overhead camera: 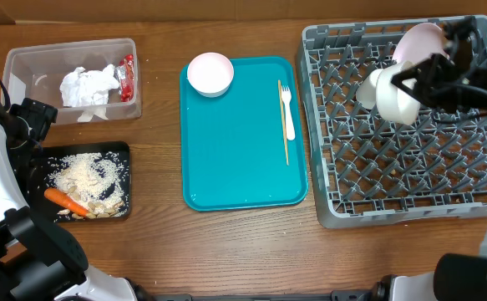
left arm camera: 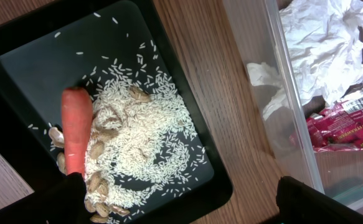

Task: Sort waste into correct bins and load items into the dishwasher rack
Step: 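Carry the white bowl right and set it upright in the rack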

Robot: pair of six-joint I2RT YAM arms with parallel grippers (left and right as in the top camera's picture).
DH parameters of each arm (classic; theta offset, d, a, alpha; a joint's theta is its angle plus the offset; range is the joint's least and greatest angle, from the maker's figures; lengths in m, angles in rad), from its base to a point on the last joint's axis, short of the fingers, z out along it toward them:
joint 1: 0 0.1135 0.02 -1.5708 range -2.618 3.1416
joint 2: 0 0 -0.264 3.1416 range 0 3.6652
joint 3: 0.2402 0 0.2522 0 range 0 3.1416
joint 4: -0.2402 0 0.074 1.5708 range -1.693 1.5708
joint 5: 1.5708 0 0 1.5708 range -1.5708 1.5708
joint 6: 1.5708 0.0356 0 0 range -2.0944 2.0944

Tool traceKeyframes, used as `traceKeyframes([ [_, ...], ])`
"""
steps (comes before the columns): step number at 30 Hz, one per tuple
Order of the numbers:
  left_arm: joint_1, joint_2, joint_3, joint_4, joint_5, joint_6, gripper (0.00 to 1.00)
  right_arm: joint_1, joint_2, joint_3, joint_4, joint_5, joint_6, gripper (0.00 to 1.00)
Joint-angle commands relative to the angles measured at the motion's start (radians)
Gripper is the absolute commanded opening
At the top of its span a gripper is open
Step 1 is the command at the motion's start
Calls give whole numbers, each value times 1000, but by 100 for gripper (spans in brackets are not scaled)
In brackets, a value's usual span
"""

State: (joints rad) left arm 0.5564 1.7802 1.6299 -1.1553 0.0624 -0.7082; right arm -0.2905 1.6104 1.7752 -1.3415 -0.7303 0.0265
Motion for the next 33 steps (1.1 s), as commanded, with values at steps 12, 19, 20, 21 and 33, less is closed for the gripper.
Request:
traceKeyframes([
  [12, -2, -31, 10, 2, -14, -18, 100, -206, 113, -447, 388, -632, -203, 4],
  [19, -2, -31, 10, 2, -14, -18, 100, -233, 179, -444, 441, -421, -50, 4],
  [20, -2, -31, 10, 2, -14, -18, 100, -249, 178, -444, 442, -349, -16, 4],
  [21, -2, -31, 10, 2, -14, -18, 100, -253, 178, -444, 439, -329, -3, 4],
  [33, -2, -31, 10, 2, -14, -18, 100, -307, 175, -337, 310, 53, 194, 15],
])
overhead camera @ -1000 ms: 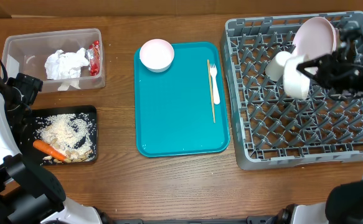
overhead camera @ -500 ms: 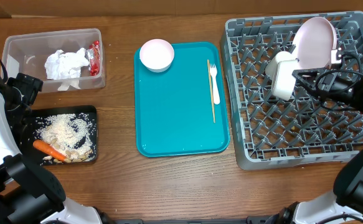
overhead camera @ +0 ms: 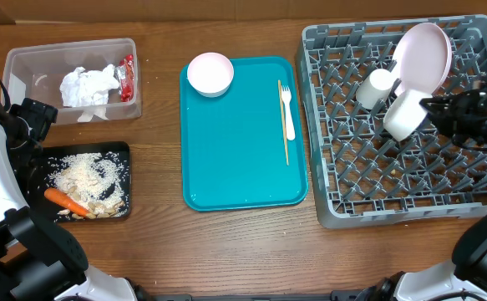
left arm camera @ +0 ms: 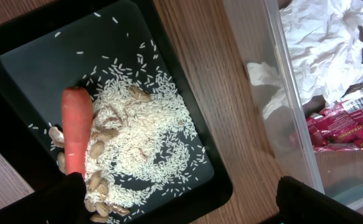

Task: Sort waste into correct bins and load items into the dishwasher rack
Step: 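Carry the white bowl right and set it upright in the rack, then grasp the white fork on the teal tray with the right gripper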

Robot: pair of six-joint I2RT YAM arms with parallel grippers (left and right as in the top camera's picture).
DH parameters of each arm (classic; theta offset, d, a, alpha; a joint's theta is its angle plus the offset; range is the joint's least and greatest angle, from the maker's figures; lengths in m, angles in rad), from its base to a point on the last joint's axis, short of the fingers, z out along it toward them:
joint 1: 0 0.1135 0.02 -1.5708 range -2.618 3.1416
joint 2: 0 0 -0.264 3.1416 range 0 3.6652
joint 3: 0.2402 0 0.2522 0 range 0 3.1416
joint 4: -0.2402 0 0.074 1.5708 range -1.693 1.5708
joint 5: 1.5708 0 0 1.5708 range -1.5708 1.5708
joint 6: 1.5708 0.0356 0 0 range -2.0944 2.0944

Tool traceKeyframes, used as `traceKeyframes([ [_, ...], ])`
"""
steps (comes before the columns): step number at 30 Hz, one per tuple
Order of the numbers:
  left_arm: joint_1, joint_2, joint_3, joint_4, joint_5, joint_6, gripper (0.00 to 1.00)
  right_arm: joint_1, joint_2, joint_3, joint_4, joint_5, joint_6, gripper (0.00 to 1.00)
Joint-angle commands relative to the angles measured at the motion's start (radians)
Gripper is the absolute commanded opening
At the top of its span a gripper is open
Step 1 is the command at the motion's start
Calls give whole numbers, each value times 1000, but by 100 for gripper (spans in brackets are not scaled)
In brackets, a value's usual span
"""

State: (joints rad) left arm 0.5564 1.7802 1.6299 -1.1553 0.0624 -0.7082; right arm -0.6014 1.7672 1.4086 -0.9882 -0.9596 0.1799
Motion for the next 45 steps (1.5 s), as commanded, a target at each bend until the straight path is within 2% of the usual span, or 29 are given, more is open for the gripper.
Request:
traceKeyframes([
  [1, -2, -31, 10, 2, -14, -18, 100, 4, 18, 50, -70, 314, 42, 15],
  [7, -2, -31, 10, 2, -14, -18, 100, 4, 8, 161, -220, 487, 92, 18],
  [16, -2, -31, 10, 2, -14, -18, 100, 31, -127, 195, -274, 750, 214, 20],
  [20, -2, -31, 10, 2, -14, -18, 100, 113, -179, 195, -273, 693, 213, 20],
  [23, -2, -31, 10, 2, -14, -18, 100, 241, -179, 195, -252, 615, 210, 20],
  [25, -2, -31, 10, 2, -14, -18, 100, 383, -177, 195, -211, 621, 210, 25],
  [27, -2, -31, 10, 2, -14, -18, 100, 531, -171, 195, -150, 646, 211, 37],
  [28, -2, -31, 10, 2, -14, -18, 100, 583, -166, 195, -122, 663, 211, 47],
  [29, -2, -31, 10, 2, -14, -18, 100, 681, -153, 195, -62, 709, 211, 70],
  [30, -2, -31, 10, 2, -14, -18, 100, 724, -145, 195, -32, 731, 211, 78],
  [34, -2, -31, 10, 2, -14, -18, 100, 941, -16, 195, 175, 903, 206, 79],
  [35, -2, -31, 10, 2, -14, -18, 100, 970, 37, 195, 211, 908, 148, 79],
  [37, -2, -31, 10, 2, -14, -18, 100, 992, 114, 195, 233, 948, 123, 79],
  [43, -2, -31, 10, 2, -14, -18, 100, 999, 313, 195, 240, 1027, 107, 63],
  [45, -2, -31, 10, 2, -14, -18, 100, 999, 339, 195, 247, 1026, 107, 62],
])
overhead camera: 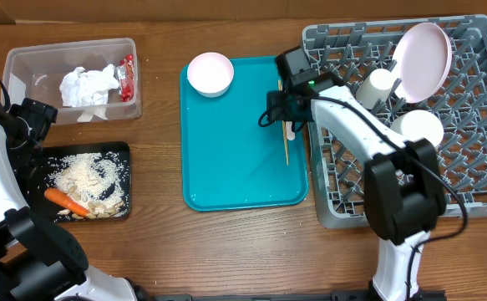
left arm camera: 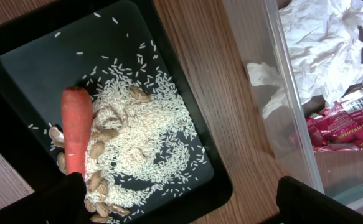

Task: Sort waste into correct bins and load items into the dishwasher rack
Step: 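Grasp the white fork on the teal tray with the right gripper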

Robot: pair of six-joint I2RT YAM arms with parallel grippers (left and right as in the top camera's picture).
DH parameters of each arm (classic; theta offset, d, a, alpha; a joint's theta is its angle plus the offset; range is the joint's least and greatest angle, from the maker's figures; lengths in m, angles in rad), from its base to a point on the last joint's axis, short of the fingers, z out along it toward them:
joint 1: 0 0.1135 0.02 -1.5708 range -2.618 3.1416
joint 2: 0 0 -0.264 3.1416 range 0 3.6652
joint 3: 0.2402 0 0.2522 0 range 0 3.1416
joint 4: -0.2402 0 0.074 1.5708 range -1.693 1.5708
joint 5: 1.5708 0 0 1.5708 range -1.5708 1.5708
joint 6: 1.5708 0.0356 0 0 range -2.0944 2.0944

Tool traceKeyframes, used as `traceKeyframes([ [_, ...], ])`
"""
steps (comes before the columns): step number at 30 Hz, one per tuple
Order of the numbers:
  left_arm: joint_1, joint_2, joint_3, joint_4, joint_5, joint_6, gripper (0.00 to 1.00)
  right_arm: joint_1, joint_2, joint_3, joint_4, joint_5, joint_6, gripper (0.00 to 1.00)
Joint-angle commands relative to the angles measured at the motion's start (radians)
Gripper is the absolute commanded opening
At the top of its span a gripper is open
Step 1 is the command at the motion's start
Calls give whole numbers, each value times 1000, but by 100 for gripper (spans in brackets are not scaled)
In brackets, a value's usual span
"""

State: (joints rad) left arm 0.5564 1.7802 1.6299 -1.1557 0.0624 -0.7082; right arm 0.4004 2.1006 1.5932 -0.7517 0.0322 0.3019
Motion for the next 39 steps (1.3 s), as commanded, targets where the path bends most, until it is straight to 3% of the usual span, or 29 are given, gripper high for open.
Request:
traceKeyframes([
  [1, -2, -31, 10, 2, -14, -18, 100, -3, 17, 10, 21, 34, -15, 62],
  [12, -2, -31, 10, 2, -14, -18, 100, 0, 76, 10, 39, -12, -14, 51],
  [22, -2, -31, 10, 2, -14, -18, 100, 25, 138, 9, 40, -15, -11, 49],
  [24, -2, -31, 10, 2, -14, -18, 100, 25, 138, 9, 32, -15, -9, 34],
  [27, -2, -31, 10, 2, -14, -18, 100, 25, 138, 9, 20, -16, -5, 24],
  [31, -2, -31, 10, 2, -14, -18, 100, 25, 137, 10, 2, -44, -6, 23],
  [34, -2, -31, 10, 2, -14, -18, 100, 25, 133, 31, -36, -94, -6, 7],
  [39, -2, -31, 10, 2, -14, -18, 100, 25, 107, 105, -129, -102, -6, 6],
])
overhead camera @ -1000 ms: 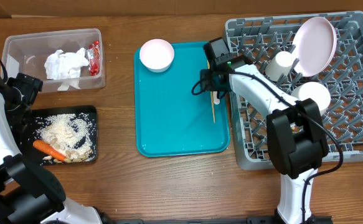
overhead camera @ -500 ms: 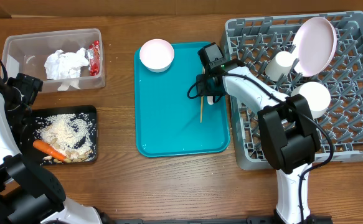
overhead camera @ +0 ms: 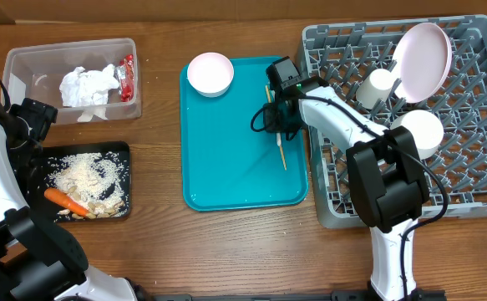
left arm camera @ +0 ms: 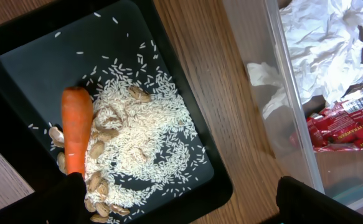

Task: Sort waste into correct bins and load items into the dishwasher rack
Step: 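Grasp the white fork on the teal tray with the right gripper, then insert the fork upright into the rack's left edge slots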

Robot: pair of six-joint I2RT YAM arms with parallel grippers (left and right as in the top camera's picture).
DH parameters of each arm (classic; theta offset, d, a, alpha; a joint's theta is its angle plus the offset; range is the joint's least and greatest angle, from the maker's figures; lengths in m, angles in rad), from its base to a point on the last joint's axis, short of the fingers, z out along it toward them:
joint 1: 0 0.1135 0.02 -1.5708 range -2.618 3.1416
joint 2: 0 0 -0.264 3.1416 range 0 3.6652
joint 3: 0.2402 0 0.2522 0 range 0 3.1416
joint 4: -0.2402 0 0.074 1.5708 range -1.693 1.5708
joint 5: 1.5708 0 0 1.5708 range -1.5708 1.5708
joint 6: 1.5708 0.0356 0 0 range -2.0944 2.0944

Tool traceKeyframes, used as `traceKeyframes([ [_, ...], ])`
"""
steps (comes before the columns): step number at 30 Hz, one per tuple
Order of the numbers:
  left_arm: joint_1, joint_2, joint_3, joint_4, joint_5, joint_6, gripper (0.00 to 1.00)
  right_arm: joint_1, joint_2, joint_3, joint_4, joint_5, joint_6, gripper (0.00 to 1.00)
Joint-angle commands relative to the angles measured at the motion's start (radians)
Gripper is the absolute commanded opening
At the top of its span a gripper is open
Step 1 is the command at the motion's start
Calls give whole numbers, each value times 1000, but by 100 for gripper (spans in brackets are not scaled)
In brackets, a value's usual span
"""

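A teal tray (overhead camera: 235,159) holds a pink bowl (overhead camera: 210,73) at its back left and a wooden chopstick (overhead camera: 279,144) lying tilted near its right side. My right gripper (overhead camera: 273,121) sits low over the chopstick's middle; its fingers are too dark to read. No fork shows beside it. The grey dishwasher rack (overhead camera: 443,188) holds a pink plate (overhead camera: 423,52) and two white cups (overhead camera: 418,130). My left gripper (left arm camera: 187,211) hangs open above the black tray (left arm camera: 19,56) of rice, nuts and a carrot (left arm camera: 76,127).
A clear bin (overhead camera: 26,63) at the back left holds crumpled tissue (overhead camera: 88,85) and a red wrapper (overhead camera: 126,78). The black tray (overhead camera: 118,150) lies just in front of it. My right arm reaches from the front edge across the rack's left side.
My right gripper has shifted a little left and forward on the teal tray. The chopstick has turned askew and moved left. The white fork that lay beside it no longer shows. The left arm is unmoved.
My right gripper first held a white cup over the back of the rack. Then the cup lay in the rack with the gripper beside it. Later the cup stood in the rack and the gripper was at the fork and chopstick, where it is now.
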State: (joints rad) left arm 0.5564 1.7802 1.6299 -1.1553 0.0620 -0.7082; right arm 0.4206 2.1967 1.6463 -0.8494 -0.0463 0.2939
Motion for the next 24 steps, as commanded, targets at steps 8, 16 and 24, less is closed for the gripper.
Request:
traceKeyframes([
  [8, -2, -31, 10, 2, -14, -18, 100, -36, -40, 299, -240, 26, -14, 4],
  [16, -2, -31, 10, 2, -14, -18, 100, -248, -48, 502, -360, -137, -285, 4],
  [24, -2, -31, 10, 2, -14, -18, 100, -331, -42, 453, -336, -270, -399, 22],
])
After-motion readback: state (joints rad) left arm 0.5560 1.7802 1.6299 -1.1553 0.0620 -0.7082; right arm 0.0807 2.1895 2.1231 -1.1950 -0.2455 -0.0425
